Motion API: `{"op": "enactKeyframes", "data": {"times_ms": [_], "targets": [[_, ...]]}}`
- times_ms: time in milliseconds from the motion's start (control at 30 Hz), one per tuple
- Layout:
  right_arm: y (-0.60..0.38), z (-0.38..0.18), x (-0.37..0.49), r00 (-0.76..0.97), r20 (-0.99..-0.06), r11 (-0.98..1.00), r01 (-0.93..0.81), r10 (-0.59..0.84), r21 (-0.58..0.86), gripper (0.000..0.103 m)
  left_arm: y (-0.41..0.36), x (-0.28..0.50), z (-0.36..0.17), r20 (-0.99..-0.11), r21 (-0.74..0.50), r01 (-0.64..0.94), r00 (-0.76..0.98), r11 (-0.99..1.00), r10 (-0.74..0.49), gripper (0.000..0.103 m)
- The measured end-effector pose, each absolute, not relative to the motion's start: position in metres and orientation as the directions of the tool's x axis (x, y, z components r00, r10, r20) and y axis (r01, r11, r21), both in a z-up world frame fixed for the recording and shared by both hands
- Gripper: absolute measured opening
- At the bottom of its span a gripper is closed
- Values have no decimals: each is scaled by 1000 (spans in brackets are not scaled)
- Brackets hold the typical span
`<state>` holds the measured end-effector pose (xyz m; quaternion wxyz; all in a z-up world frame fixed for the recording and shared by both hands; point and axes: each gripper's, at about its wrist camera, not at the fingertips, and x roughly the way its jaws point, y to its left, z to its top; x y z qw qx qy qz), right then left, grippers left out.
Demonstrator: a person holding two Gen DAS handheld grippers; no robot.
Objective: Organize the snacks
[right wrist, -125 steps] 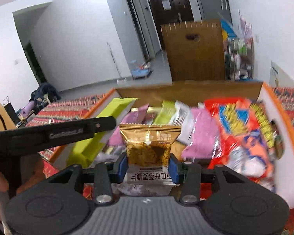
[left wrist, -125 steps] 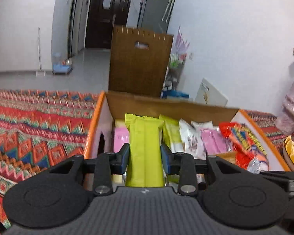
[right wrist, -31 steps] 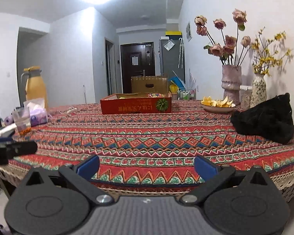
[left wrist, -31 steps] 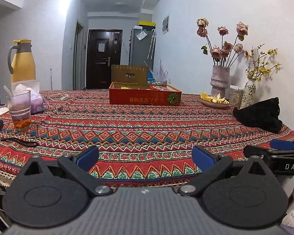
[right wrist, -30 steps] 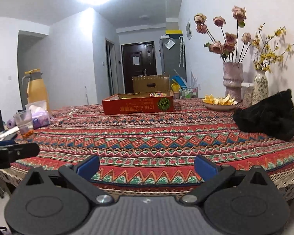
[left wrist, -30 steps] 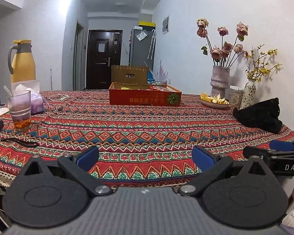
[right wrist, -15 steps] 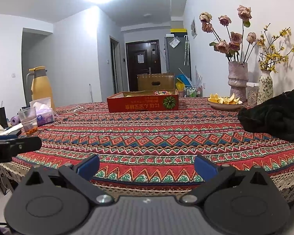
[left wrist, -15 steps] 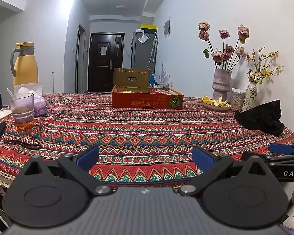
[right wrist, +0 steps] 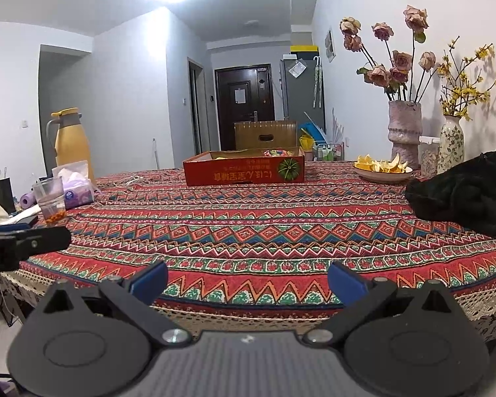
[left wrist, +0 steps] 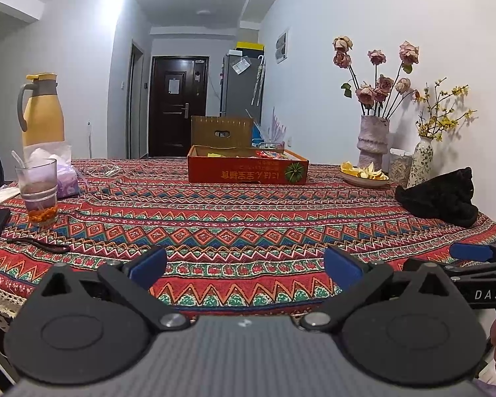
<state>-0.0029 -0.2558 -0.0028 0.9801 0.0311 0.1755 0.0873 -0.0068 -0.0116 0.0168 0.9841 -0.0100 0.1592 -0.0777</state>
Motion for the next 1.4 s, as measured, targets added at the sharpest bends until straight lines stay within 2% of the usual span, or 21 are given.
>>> {"op": "enactKeyframes", "data": {"times_ms": [1400], "targets": [[-255, -5, -2, 920, -344, 982, -164, 188, 96, 103, -12, -9, 18, -312, -39, 147, 938, 988, -152, 103]]}}
